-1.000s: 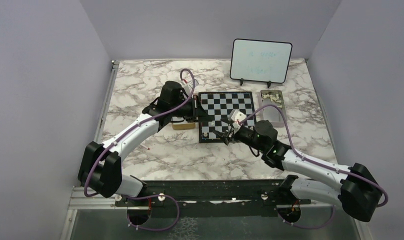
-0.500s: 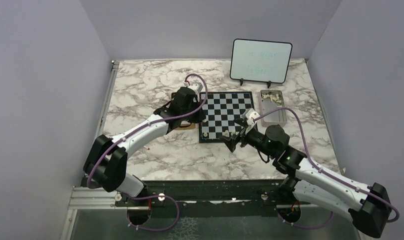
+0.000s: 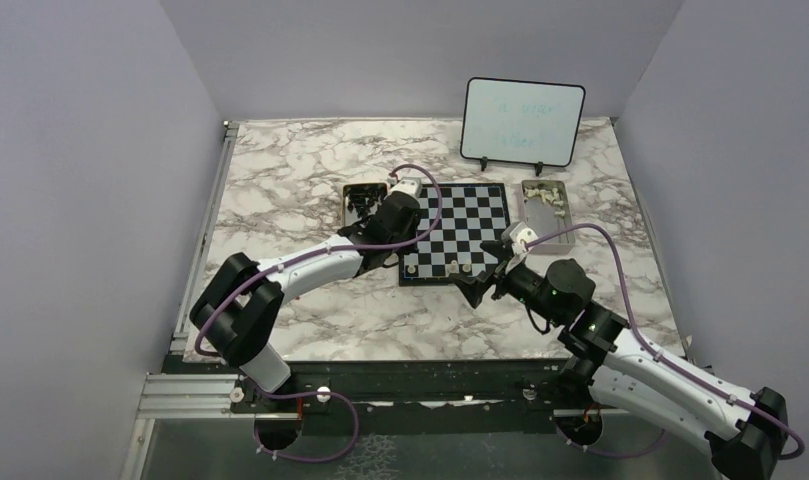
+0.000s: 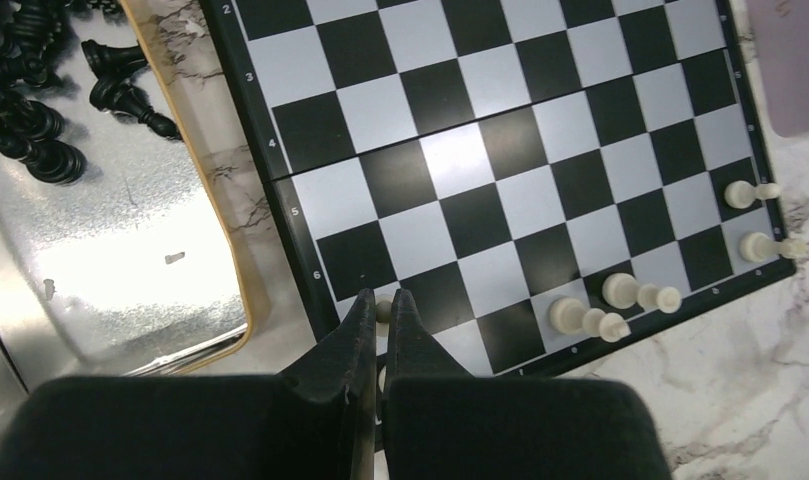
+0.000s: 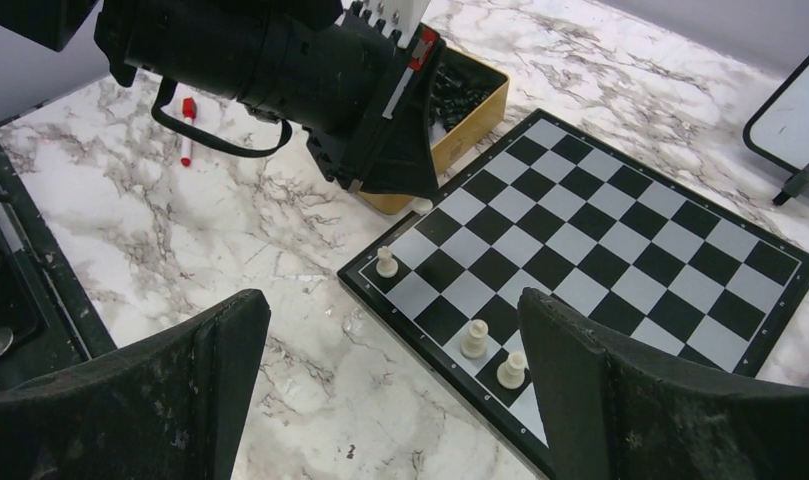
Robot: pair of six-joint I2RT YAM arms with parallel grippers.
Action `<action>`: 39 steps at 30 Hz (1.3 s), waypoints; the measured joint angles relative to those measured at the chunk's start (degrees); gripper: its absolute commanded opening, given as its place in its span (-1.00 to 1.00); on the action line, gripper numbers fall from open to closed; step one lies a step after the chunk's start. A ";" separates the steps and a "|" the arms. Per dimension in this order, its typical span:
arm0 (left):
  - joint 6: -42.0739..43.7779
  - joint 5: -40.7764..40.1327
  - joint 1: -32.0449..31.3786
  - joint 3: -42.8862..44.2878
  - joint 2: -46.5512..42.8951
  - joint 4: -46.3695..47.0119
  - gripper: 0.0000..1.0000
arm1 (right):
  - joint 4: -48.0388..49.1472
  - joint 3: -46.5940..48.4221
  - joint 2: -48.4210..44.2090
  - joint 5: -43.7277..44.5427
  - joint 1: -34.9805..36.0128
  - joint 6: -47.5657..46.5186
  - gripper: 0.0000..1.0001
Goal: Set up the chess pieces on the board
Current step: Place the chess piece on the chessboard.
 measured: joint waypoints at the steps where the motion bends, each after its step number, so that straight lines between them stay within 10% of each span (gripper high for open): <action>1: 0.00 -0.39 0.00 -0.39 0.42 0.57 -0.96 | -0.24 -0.02 -0.22 0.26 -0.02 0.00 1.00; 39: -0.74 0.07 -0.90 -5.49 4.07 7.30 -0.96 | -2.12 -0.04 -0.39 3.87 0.00 -0.09 1.00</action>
